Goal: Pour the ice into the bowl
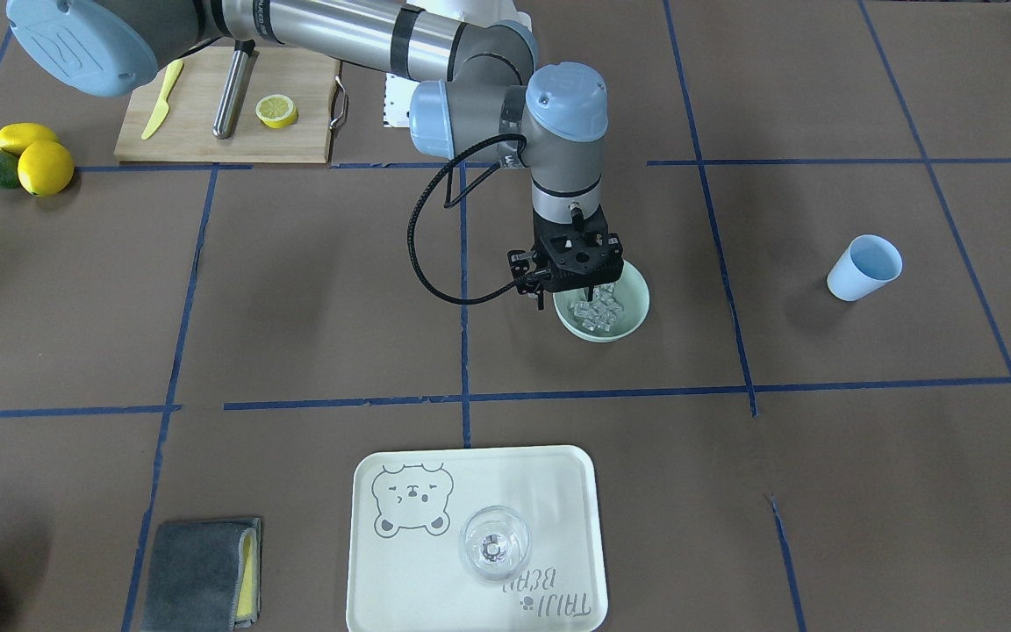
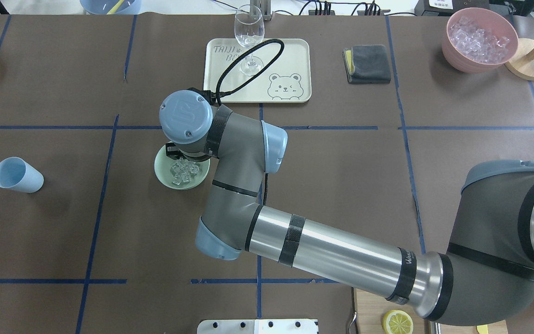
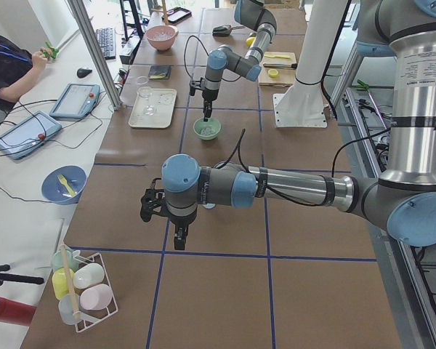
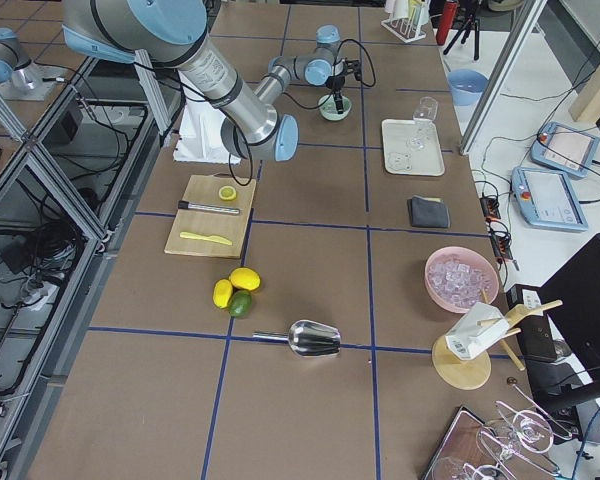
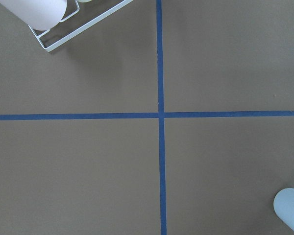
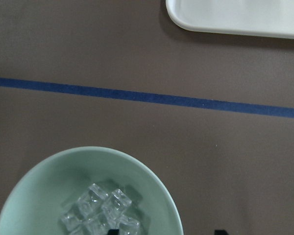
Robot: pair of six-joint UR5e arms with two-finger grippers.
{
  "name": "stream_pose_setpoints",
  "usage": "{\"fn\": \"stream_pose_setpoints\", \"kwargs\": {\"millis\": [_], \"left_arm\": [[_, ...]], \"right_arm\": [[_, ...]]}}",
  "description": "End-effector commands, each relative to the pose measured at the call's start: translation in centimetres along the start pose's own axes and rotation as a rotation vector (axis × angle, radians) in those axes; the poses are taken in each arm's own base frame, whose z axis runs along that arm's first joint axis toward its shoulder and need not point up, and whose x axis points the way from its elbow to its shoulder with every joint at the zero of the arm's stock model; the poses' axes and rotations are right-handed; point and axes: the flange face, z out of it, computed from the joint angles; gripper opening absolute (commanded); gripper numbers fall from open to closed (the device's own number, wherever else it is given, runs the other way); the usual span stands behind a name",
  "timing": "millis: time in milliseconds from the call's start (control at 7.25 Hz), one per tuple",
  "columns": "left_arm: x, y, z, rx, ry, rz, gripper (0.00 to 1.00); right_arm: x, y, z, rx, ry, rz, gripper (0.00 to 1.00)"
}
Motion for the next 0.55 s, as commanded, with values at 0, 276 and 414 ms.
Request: {"fn": "stream_pose_setpoints", "kwargs": {"millis": [0,276,414], "left_arm": [[-0.07,0.08,0.07,-0.001,0.0,-0.002,1.0],[-0.02,0.07,0.02,0.0,0.0,-0.001,1.0],[-0.02,0.07,0.02,0.0,0.0,-0.001,1.0]], "right_arm": [[0.34,0.89,1.16,-0.015,0.012,0.001,0.21],[0.32,1.05,1.15,-0.019,0.01,-0.006,0.0],[0.3,1.0,0.8,-0.021,0.005,-0.003,0.0]]}}
